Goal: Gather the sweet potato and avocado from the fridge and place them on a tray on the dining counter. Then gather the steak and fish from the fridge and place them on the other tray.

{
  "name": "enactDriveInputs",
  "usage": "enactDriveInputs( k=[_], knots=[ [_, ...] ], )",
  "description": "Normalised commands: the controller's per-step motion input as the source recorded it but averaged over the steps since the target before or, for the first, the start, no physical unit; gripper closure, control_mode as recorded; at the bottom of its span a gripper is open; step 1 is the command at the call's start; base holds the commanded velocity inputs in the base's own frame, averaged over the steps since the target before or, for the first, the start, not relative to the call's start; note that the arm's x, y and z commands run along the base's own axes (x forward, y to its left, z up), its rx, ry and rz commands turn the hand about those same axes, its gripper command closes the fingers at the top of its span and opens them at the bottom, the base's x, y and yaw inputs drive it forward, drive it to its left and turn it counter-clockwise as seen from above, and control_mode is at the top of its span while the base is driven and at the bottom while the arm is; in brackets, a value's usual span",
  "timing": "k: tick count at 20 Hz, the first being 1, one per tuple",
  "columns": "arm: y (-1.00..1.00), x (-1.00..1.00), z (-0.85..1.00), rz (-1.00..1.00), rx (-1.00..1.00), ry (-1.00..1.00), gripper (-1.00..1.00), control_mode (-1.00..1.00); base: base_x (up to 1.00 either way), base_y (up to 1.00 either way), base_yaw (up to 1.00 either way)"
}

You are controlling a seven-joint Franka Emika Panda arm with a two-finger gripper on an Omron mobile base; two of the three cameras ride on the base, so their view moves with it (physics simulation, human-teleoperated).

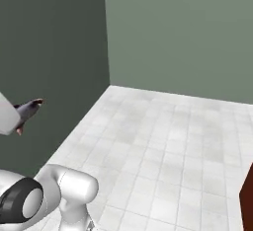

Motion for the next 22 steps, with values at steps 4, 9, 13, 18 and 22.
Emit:
enactDriveInputs(
  k=[4,9,13,18,22],
  knots=[
    [0.00,0.00,0.00,0.00,0.00,0.00,1.00,1.00,0.87,0.36,-0.48],
    [0.00,0.00,0.00,0.00,0.00,0.00,1.00,1.00,0.92,0.39,-0.46],
    [0.00,0.00,0.00,0.00,0.00,0.00,1.00,1.00,0.93,0.39,-0.45],
    [0.00,0.00,0.00,0.00,0.00,0.00,1.00,1.00,0.92,0.39,-0.46],
    [0.00,0.00,0.00,0.00,0.00,0.00,1.00,1.00,0.92,0.39,-0.46]
  ],
)
